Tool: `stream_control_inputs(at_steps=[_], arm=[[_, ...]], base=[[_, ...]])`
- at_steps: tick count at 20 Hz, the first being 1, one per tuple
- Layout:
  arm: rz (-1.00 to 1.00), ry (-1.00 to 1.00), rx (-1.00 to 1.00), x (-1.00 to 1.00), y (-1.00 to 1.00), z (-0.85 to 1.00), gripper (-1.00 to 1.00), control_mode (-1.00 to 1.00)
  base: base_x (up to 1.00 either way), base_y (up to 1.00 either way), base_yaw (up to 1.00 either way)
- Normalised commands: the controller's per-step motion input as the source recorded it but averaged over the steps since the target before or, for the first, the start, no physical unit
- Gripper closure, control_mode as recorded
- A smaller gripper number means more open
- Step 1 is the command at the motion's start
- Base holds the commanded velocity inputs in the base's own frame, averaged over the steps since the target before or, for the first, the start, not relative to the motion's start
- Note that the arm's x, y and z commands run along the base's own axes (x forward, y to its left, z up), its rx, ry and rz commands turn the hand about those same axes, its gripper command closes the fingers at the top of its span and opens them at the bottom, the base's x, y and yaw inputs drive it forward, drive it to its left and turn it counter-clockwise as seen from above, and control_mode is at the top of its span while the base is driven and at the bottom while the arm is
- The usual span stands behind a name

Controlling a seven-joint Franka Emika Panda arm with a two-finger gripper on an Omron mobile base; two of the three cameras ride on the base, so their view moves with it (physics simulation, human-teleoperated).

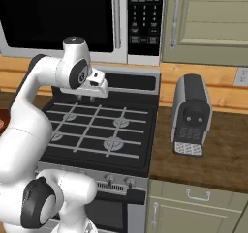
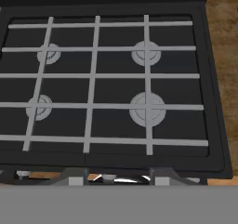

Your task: Open the microwave, place the bowl with waffle inside the microwave, then close the microwave door and turn it on.

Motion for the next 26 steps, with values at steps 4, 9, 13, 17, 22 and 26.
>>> stream_control_inputs(at_steps=[4,9,13,17,22,26], arm=[[0.0,0.0,0.0,-0.23,0.0,0.0,-1.0,-1.0],[0.0,-0.14,0.0,-0.64,-0.01,0.0,-1.0,-1.0],[0.0,-0.32,0.0,-0.64,-0.02,0.47,-1.0,-1.0],[0.0,-0.15,0.0,-0.36,-0.05,0.58,-1.0,-1.0],[0.0,-0.13,0.0,-0.23,-0.14,0.65,-1.0,-1.0],[0.0,-0.07,0.0,-0.02,-0.33,0.53,-1.0,-1.0]], base=[[0.0,0.0,0.0],[0.0,0.0,0.0],[0.0,0.0,0.0],[0.0,0.0,0.0],[0.0,0.0,0.0],[0.0,0.0,0.0]])
